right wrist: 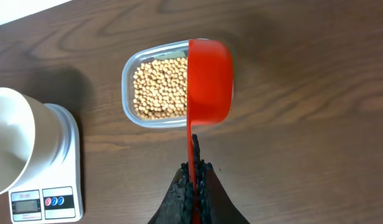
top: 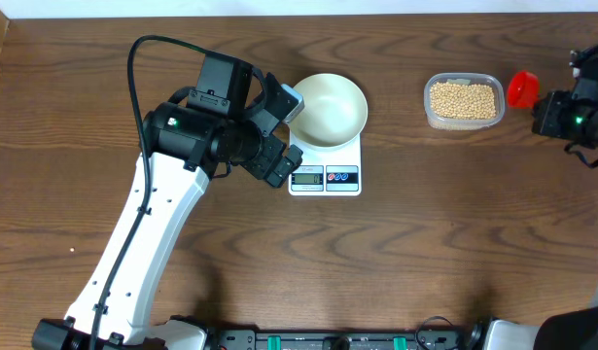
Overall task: Scoop item into bowl and weigh 50g on scale
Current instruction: 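Lower the red scoop with the right gripper into the soybean tub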
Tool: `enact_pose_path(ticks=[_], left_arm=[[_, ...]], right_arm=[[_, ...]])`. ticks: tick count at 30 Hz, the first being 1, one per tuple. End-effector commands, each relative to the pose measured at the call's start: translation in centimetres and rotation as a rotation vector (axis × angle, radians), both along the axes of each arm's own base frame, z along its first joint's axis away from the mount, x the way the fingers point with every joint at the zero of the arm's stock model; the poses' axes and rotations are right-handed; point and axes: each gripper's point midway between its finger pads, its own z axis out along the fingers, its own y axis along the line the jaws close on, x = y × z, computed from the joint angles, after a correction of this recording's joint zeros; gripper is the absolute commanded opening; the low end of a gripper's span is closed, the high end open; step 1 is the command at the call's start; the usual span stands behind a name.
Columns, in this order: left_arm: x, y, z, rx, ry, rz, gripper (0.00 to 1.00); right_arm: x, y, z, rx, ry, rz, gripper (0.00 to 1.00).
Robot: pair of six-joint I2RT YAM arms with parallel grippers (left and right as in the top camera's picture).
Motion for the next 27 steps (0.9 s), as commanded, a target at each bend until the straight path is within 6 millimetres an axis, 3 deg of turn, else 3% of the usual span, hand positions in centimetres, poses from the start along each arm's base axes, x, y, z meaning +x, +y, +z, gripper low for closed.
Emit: enact_pose_path(ticks=[1, 5, 11, 17, 27], left_arm=[[0.2, -0.3, 0.4, -0.011, -0.004, -0.004, 0.98], [0.2, -0.3, 0.4, -0.011, -0.004, -0.004, 0.98], [0.2, -0.3, 0.4, -0.011, -0.004, -0.004, 0.98], [0.2, -0.3, 0.4, -0.011, -0.004, -0.004, 0.98], [0.2, -0.3, 0.4, -0.011, -0.004, -0.004, 0.98]], right_arm=[[1.0, 0.5, 0.6, 0.001, -0.038, 0.048, 0.01], [1.9, 0.3, 0.5, -0.007, -0.057, 0.052, 0.01], [3.9, 2.0, -0.1, -0.040, -0.082, 0.111, 0.01], [5.0, 2.4, -0.8, -0.157, -0.071, 0.106, 0.01], [5.8, 3.7, -3.8, -0.275, 0.009, 0.178, 0.01]])
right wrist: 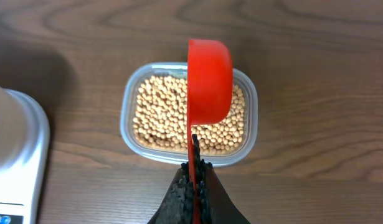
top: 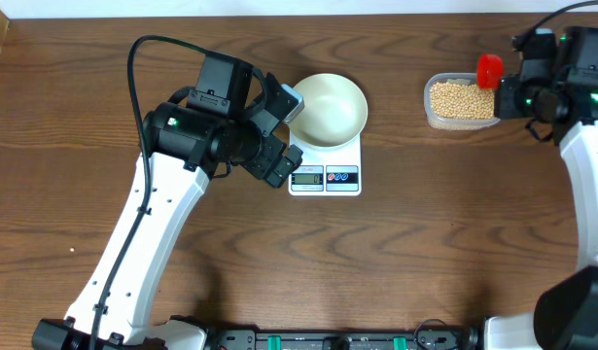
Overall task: Scoop item into bowl and weigh 50g on scale
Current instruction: 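Lower the red scoop with the right gripper into the soybean tub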
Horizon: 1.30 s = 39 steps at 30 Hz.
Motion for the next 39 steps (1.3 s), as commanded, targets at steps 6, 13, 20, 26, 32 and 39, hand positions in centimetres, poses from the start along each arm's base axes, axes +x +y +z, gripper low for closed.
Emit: enact_pose_path(ticks=[6, 13, 20, 26, 32, 39], left_arm=[[0.2, -0.3, 0.4, -0.011, -0.004, -0.004, 0.98], [0.2, -0.3, 0.4, -0.011, -0.004, -0.004, 0.98], [0.2, -0.3, 0.4, -0.011, -0.004, -0.004, 0.98], [0.2, -0.3, 0.4, -0.011, -0.004, -0.004, 0.98], [0.2, -0.3, 0.4, -0.011, -0.004, -0.004, 0.98], [0.2, -0.3, 0.4, -0.011, -0.004, -0.004, 0.98]], right_arm=[[0.3, 0.2, -3.2, -0.061, 0.101, 0.013, 0.01], [0.4, -1.0, -4.0, -0.118, 0.123, -0.028, 0.01], [0.1, -1.1, -4.2, -0.122, 0.136, -0.030, 0.01], [0.2, -1.3, -5.4, -0.122, 0.165, -0.037, 0.01], [0.3, -1.3, -7.3, -0.103, 0.211, -0.056, 0.01], [0.5, -0.1, -8.2, -0.018, 0.228, -0.053, 0.01]])
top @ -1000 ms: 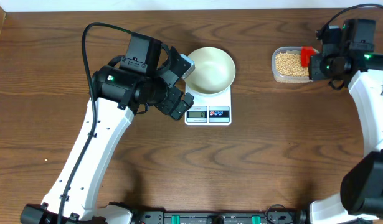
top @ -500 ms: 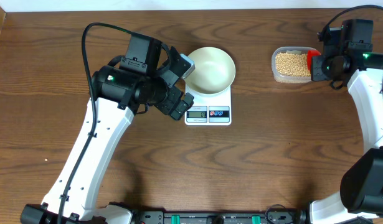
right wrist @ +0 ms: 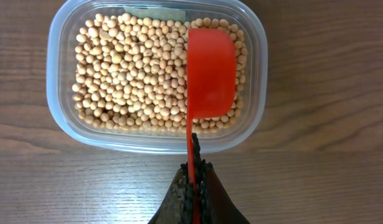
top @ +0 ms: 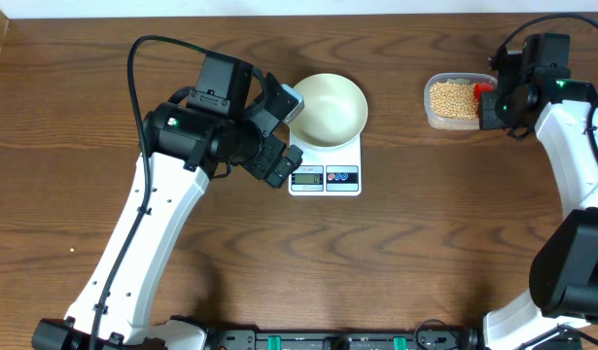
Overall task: Scoop item into bowl and weigh 50g on scale
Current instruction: 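Lower the red scoop with the right gripper into the soybean tub, then scoop soybeans with the red scoop and lift it out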
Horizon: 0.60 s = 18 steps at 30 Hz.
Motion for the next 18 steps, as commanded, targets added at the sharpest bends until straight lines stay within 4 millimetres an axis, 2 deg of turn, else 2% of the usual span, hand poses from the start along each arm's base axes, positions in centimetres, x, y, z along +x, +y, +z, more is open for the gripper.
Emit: enact_pose_path(ticks=[1, 11, 18], left_arm=[[0.2, -0.3, 0.4, -0.011, -0.004, -0.004, 0.98], [0.2, -0.3, 0.4, -0.011, -0.004, -0.004, 0.98], [0.2, -0.3, 0.4, -0.011, -0.004, -0.004, 0.98]], right_arm=[[0.4, 1.0, -0.7, 0.072, 0.013, -0.022, 0.01], [0.3, 4.0, -0.9, 0.330, 0.045, -0.144, 0.01], [0.1, 4.0, -0.9, 0.431, 0.063, -0.234, 0.01]])
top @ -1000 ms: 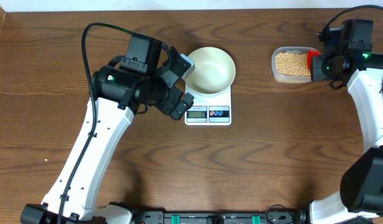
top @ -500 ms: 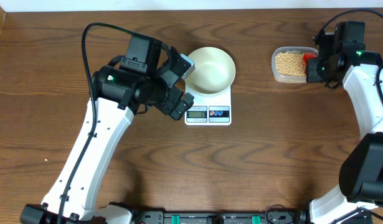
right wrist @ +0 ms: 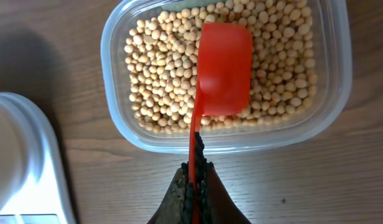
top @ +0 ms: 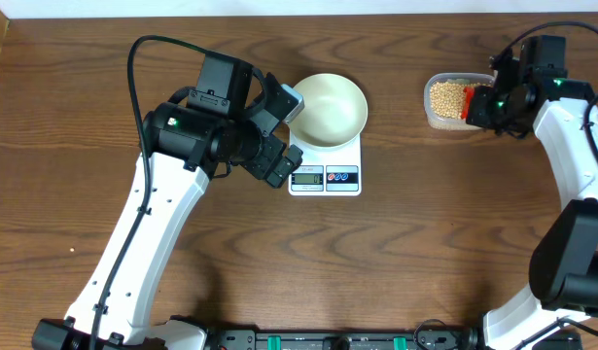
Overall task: Scoop item into bowl and weigh 50g on scale
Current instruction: 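Scoop soybeans with the red scoop and lift it out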
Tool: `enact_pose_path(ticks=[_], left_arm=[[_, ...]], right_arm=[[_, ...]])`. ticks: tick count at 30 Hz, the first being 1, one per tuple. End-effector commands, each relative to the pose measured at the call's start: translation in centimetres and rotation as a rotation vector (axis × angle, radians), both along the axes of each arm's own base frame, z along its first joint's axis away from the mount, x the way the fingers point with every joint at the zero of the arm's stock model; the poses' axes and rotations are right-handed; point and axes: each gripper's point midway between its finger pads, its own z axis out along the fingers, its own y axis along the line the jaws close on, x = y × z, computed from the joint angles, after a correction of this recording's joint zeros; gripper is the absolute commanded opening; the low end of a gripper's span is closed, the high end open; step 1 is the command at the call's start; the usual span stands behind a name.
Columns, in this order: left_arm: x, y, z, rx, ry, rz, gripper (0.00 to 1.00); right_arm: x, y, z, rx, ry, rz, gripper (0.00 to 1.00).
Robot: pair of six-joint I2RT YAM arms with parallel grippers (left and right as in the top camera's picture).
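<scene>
My right gripper (right wrist: 195, 167) is shut on the handle of a red scoop (right wrist: 221, 70). The scoop's cup sits down among the soybeans (right wrist: 163, 68) in a clear plastic tub (right wrist: 116, 118), tilted on its side. From overhead the tub (top: 444, 119) lies at the far right, with the scoop (top: 469, 100) in its right half. A white bowl (top: 328, 109) stands on the white scale (top: 325, 179) at mid-table. My left gripper (top: 284, 102) rests at the bowl's left rim; its fingers are hidden.
The scale's corner (right wrist: 29, 162) shows at the lower left of the right wrist view, near the tub. Dark wooden tabletop (top: 425, 253) surrounds everything. My left arm (top: 162, 194) stretches from the front left toward the scale.
The scoop has shifted to the left inside the tub and tilted, and its cup now sits deeper among the beans. The left arm has not moved.
My right gripper held the red scoop beside the tub's right end. Then the scoop hung above the beans. Then it was low over the tub's right side, and now it lies among the beans. The left arm stayed at the bowl throughout.
</scene>
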Motion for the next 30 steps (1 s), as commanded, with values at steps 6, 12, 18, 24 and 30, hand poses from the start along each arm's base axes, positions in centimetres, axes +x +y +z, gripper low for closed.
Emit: enact_pose_path(ticks=[6, 12, 18, 24, 30], left_arm=[[0.2, -0.3, 0.4, -0.011, -0.004, -0.004, 0.98], [0.2, -0.3, 0.4, -0.011, -0.004, -0.004, 0.98], [0.2, -0.3, 0.4, -0.011, -0.004, -0.004, 0.98], [0.2, -0.3, 0.4, -0.011, -0.004, -0.004, 0.98], [0.2, -0.3, 0.4, -0.011, -0.004, -0.004, 0.98]], right_arm=[[-0.3, -0.3, -0.8, 0.164, 0.059, -0.137, 0.01], [-0.6, -0.2, -2.9, 0.254, 0.112, -0.146, 0.01], [-0.4, 0.1, -3.1, 0.299, 0.112, -0.142, 0.01], [0.0, 1.4, -1.8, 0.417, 0.078, -0.100, 0.01], [0.0, 0.5, -1.1, 0.478, 0.061, -0.110, 0.01]])
